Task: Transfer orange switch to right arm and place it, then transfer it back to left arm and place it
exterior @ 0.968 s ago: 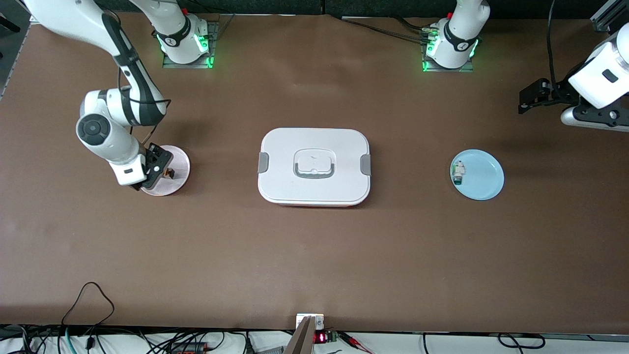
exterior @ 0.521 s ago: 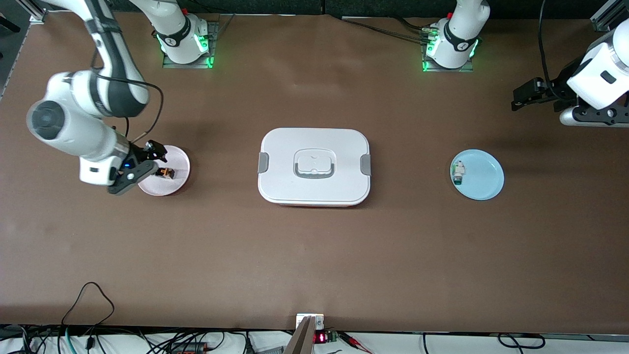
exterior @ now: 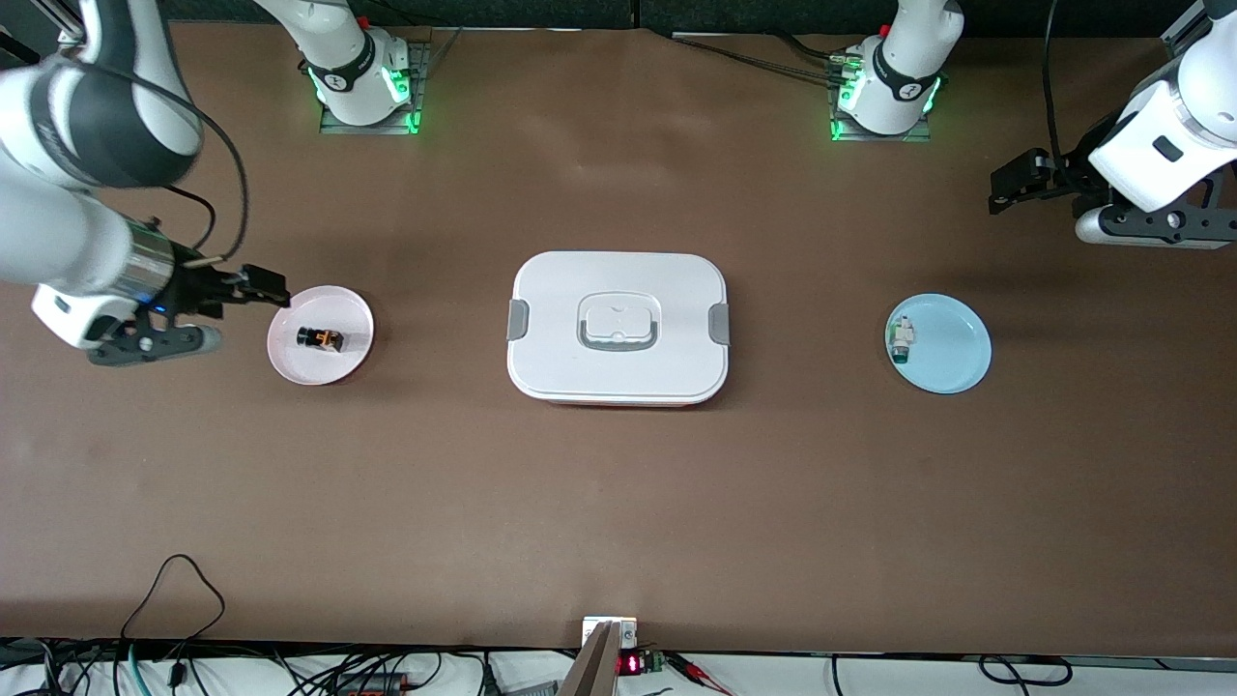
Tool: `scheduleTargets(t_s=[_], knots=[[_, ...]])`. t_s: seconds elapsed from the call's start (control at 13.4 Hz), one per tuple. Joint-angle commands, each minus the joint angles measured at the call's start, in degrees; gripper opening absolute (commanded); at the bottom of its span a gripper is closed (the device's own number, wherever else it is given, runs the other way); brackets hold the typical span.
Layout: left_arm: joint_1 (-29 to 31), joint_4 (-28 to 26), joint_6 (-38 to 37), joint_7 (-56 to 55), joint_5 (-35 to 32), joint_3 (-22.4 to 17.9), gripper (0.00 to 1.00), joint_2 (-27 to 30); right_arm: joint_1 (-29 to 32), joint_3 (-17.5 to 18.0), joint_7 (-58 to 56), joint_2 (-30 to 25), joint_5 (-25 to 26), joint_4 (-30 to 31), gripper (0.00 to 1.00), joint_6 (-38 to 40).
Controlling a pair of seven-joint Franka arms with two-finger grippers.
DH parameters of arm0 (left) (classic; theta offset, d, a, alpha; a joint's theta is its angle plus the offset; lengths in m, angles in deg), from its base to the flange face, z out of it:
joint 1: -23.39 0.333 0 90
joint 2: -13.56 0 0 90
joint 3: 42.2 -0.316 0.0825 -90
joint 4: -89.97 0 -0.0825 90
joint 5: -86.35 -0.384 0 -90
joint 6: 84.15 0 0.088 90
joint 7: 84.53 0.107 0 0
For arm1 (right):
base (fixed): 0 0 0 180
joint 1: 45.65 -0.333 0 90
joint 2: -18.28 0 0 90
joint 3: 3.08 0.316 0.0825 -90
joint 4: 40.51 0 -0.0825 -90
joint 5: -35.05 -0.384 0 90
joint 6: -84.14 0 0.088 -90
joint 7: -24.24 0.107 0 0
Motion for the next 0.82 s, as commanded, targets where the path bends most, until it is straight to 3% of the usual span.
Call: scheduleTargets(t_s=[0.0, 0.22, 0.3, 0.37, 0.52, 0.74], knots=[[-0.47, 1.97, -1.83, -0.39, 0.1, -0.91, 1.0, -0.56, 0.43, 0.22, 2.85, 0.52, 1.38, -10.08, 1.0, 10.43], [0.84, 1.36, -2.09, 0.31, -0.08, -0.39, 1.0, -0.39, 1.21, 0.13, 2.32, 0.61, 11.99, -14.4, 1.0, 12.31], [1.46, 1.36, -2.09, 0.22, -0.16, -0.12, 1.0, -0.39, 1.56, -1.26, 3.8, 0.61, 12.98, -14.32, 1.0, 11.96], [2.42, 1.27, -2.09, 0.31, -0.25, 0.31, 1.0, -0.39, 1.48, -3.8, 4.25, 0.61, 12.73, -13.97, 1.0, 11.95], [8.28, 1.27, -2.09, -0.3, -0.34, 6.78, 1.0, -0.3, 1.83, -6.97, 4.35, 0.44, 9.32, -12.75, 1.0, 12.21], [9.64, 1.18, -2.01, -2.14, -0.34, 8.14, 1.0, -0.39, 2.54, -7.69, 3.38, -3.68, 8.24, -4.07, 1.0, 6.36]])
